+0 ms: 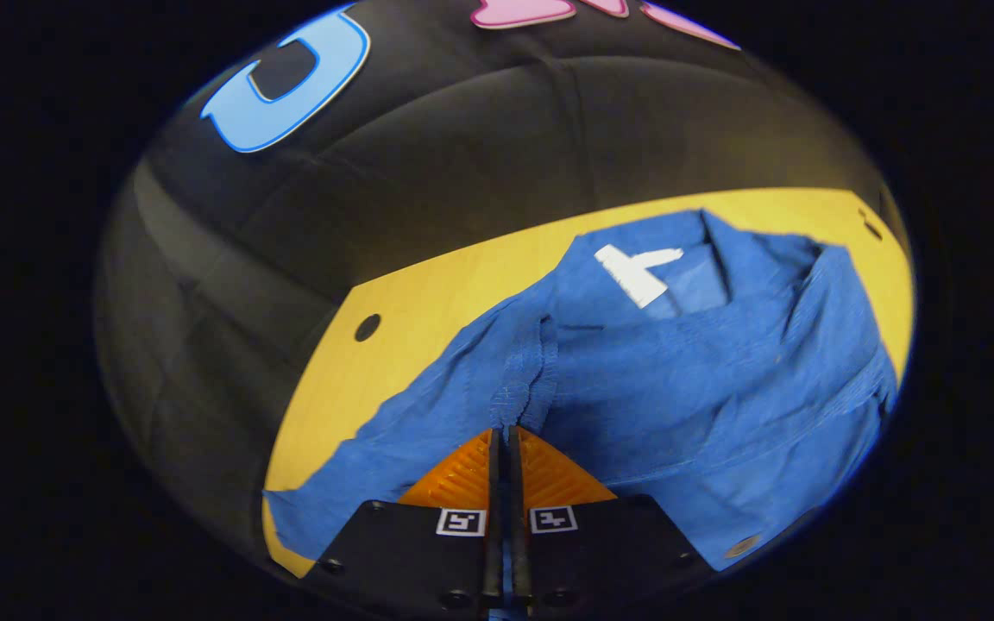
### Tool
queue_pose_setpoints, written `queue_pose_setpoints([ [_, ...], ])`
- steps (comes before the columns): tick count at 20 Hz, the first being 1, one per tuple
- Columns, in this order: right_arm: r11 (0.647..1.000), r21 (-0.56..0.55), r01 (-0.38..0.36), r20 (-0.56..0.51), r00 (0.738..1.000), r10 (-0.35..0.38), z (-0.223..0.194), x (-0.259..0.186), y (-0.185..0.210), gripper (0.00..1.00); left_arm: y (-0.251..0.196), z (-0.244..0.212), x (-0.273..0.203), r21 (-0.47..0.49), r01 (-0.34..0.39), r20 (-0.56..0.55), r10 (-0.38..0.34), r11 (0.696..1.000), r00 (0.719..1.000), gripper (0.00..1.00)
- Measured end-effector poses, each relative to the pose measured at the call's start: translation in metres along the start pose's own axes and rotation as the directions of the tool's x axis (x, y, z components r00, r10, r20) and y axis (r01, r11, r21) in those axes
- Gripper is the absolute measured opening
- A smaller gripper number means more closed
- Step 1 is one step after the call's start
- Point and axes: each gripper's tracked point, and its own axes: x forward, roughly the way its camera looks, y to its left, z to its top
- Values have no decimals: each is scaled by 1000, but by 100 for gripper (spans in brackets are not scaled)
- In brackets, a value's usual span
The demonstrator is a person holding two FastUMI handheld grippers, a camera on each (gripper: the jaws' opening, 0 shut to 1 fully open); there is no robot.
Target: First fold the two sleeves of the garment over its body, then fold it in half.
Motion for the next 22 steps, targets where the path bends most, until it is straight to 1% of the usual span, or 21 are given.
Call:
queue_pose_setpoints([
  [1,999,35,-29,-51,998,31,-14,2,10,19,-4,-4,2,-14,3,-9,-3,1000,1000,80],
  [2,999,25,-32,-65,997,33,-18,-6,7,22,-7,-5,7,-23,15,-15,-16,1000,1000,80],
  [4,998,-41,-49,-38,998,47,1,-27,6,44,-17,-6,20,-25,47,-17,-48,999,999,80],
  [5,995,-73,-65,-20,998,64,12,-46,9,55,-22,-4,34,-26,70,-17,-71,997,997,81],
  [6,989,-109,-96,-4,995,96,23,-66,18,45,-26,-7,50,-35,81,-30,-82,996,996,80],
  [7,980,-157,-120,25,992,125,36,-95,25,51,-28,-15,71,-60,79,-61,-83,995,995,80],
  [8,967,-205,-150,52,985,164,48,-125,33,59,-32,-26,92,-91,82,-120,-93,992,988,80],
  [9,949,-257,-181,60,977,202,52,-159,40,59,-33,-43,113,-119,80,-202,-103,990,974,80],
  [10,931,-309,-196,68,971,227,54,-190,39,51,-27,-60,133,-137,52,-268,-88,989,959,82],
  [11,915,-349,-204,84,965,247,58,-222,37,59,-22,-71,157,-148,21,-308,-67,989,949,83],
  [12,900,-379,-214,95,959,267,60,-250,32,59,-16,-80,183,-149,-2,-335,-49,989,941,83],
  [13,894,-398,-204,105,958,266,58,-277,17,59,-13,-93,203,-154,-29,-374,-31,988,927,84],
  [14,902,-398,-167,110,967,228,55,-293,-6,59,-14,-103,217,-173,-37,-403,-36,984,914,83],
  [15,918,-379,-113,119,978,169,51,-306,-35,59,-21,-109,232,-217,-24,-424,-72,976,903,83],
  [16,938,-341,-64,121,986,112,47,-318,-64,60,-23,-112,238,-258,-15,-449,-106,966,887,83],
  [17,958,-285,-26,124,990,64,42,-332,-91,60,-22,-115,245,-277,-26,-465,-110,961,878,83],
  [19,991,-134,23,158,987,-2,41,-361,-128,60,-13,-118,263,-252,-40,-480,-90,967,873,83],
  [21,998,-9,57,213,976,-54,48,-380,-156,59,-11,-123,274,-220,-40,-494,-76,975,866,82],
  [22,996,25,81,232,969,-85,50,-387,-168,60,-12,-126,279,-203,-34,-505,-75,979,860,82],
])
